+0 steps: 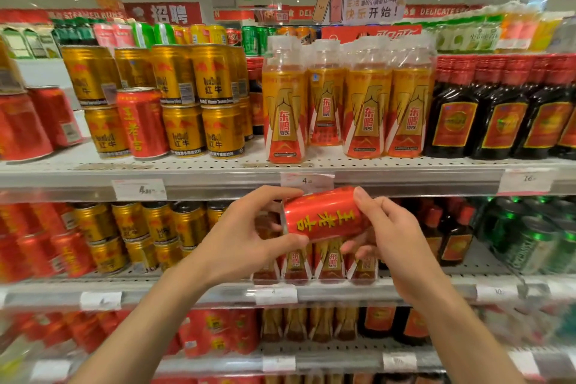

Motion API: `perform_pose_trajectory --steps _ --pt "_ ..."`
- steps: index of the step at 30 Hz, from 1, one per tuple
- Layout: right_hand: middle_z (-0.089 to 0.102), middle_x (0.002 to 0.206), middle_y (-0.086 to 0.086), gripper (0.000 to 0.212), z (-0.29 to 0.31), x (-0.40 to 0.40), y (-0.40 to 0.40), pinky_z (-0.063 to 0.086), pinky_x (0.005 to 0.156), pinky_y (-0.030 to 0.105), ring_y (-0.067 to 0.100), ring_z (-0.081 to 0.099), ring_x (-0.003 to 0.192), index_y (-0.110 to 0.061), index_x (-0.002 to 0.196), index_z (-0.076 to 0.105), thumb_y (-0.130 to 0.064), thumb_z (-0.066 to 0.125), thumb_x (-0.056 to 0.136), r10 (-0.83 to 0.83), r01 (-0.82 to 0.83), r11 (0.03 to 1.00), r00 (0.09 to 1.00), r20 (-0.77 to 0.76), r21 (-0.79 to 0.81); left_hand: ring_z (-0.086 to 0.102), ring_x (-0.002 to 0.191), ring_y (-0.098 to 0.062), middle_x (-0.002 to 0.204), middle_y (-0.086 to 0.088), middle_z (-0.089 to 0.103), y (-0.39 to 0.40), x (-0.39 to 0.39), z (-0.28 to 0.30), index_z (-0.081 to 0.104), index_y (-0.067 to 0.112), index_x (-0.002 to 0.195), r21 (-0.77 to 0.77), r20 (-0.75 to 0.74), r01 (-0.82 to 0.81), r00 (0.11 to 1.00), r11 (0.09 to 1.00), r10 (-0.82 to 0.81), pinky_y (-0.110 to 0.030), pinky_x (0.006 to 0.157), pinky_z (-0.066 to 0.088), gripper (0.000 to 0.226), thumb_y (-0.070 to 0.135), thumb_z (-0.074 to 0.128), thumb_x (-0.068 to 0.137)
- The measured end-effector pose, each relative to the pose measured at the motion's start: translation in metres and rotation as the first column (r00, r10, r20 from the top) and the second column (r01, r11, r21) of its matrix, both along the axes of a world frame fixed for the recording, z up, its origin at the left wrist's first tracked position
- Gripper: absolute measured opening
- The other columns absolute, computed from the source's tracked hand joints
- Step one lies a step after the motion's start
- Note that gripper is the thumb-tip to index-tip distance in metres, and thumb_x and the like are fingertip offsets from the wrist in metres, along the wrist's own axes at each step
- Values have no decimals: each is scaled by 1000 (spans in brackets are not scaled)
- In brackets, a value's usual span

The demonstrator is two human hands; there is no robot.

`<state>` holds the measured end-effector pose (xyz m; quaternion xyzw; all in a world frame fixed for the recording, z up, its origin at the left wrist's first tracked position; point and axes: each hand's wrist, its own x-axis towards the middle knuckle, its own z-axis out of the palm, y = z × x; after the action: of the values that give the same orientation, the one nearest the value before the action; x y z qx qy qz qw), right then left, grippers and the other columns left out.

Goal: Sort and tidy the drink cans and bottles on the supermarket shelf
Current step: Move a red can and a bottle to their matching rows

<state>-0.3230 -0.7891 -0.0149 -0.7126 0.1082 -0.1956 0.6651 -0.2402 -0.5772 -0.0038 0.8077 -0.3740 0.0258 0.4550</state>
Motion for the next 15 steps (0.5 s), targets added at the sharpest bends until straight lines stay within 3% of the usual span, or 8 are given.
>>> perform_pose_trajectory --steps 5,15 --pt "75 77 4 48 5 7 56 54 50 24 24 72 62 -6 101 61 -53 60 92 -9 9 1000 1000 -2 -12 64 107 3 124 25 63 56 11 2 58 46 133 -7 1 -3 1000 1000 3 -16 87 56 60 39 86 79" --pt "75 84 6 48 25 39 223 52 51 26 27 72 64 -4 95 58 -53 59 93 39 -37 998 999 37 -47 66 100 6 112 30 68 229 47 19 64 48 124 -79 -2 24 1000 997 -24 -12 82 53 57 28 90 77"
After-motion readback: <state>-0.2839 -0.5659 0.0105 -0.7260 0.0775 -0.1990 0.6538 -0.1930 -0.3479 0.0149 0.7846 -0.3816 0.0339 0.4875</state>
